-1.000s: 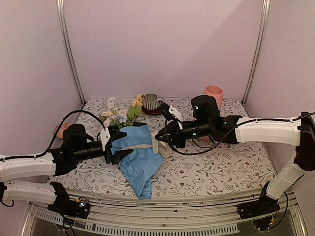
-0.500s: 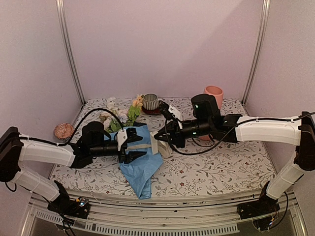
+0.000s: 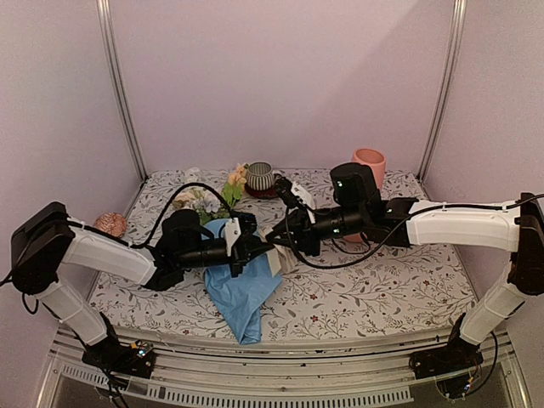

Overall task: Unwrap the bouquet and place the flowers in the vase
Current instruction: Pass from the right arm to the left, then place the untied ribbon at the corner of the board.

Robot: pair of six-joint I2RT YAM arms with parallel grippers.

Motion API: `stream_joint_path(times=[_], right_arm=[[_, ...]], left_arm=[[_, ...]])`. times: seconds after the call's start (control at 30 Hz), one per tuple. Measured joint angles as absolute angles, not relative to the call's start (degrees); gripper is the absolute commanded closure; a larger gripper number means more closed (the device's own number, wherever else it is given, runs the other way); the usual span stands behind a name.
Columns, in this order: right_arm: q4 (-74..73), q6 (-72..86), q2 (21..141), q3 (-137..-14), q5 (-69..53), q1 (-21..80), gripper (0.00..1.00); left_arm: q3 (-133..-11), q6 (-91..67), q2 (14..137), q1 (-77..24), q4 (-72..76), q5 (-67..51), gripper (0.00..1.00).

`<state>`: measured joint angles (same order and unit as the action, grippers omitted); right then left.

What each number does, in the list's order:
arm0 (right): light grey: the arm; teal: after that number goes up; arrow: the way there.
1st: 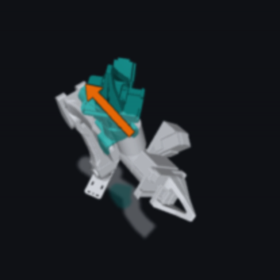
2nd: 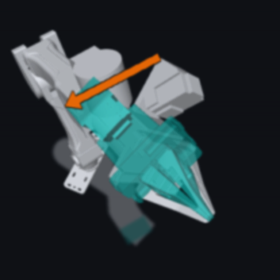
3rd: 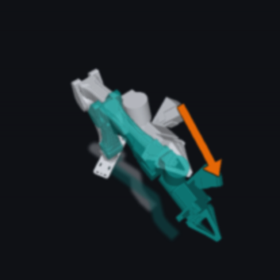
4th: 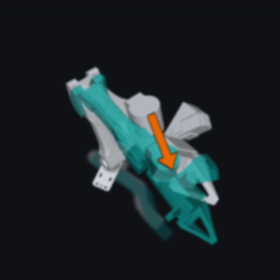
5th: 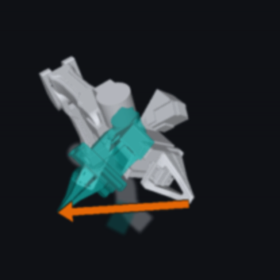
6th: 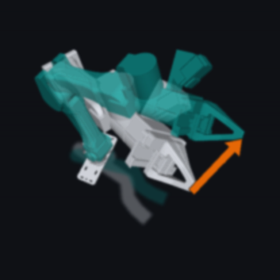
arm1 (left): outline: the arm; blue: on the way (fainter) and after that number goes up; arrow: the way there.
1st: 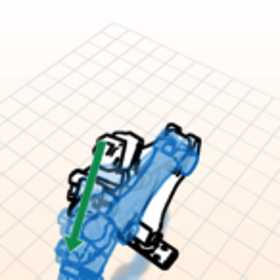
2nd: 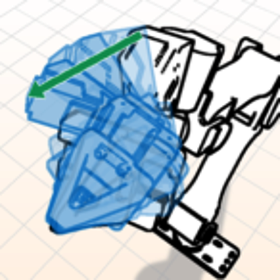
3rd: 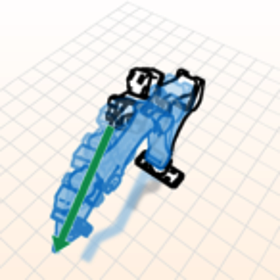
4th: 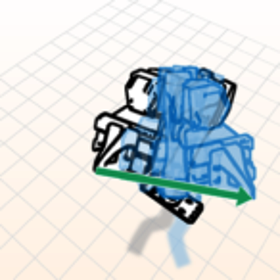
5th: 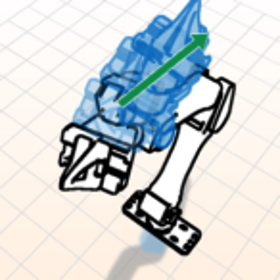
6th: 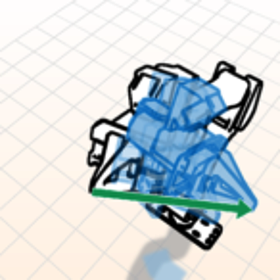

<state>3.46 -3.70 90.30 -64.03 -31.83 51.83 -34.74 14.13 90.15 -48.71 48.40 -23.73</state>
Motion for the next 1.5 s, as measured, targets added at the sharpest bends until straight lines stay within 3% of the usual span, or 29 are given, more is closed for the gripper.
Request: stream_joint_path(times=[0.1, 0.3, 0.4, 0.67, 0.93, 1.5], right_arm=[[4.0, -3.5, 90.3, -63.3, -31.4, 51.8, 0.64], [4.6, -2.4, 90.2, -61.4, -25.8, 51.8, 0.43], [5.8, -2.0, 89.1, -59.3, -21.1, 51.8, 0.37], [9.1, 0.1, 86.6, -56.9, -9.1, 51.7, 0.36], [10.8, 3.1, 86.6, -56.2, 0.4, 51.2, 0.37], [11.0, 5.1, 86.6, -55.4, 3.6, 50.9, 0.38]], left_arm=[[-33.1, 13.4, 88.7, -48.7, 50.8, -21.1, 1.00], [-28.5, 12.0, 77.0, -48.5, 48.2, -9.7, 1.00], [-27.9, 11.2, 67.4, -47.6, 43.0, -2.7, 1.00], [-32.6, -3.4, 45.3, -37.2, 14.8, 24.1, 1.00], [-40.4, -19.3, 40.1, -25.6, -12.8, 38.5, 1.00], [-41.0, -32.4, 31.0, -12.4, -27.6, 49.8, 1.00]])
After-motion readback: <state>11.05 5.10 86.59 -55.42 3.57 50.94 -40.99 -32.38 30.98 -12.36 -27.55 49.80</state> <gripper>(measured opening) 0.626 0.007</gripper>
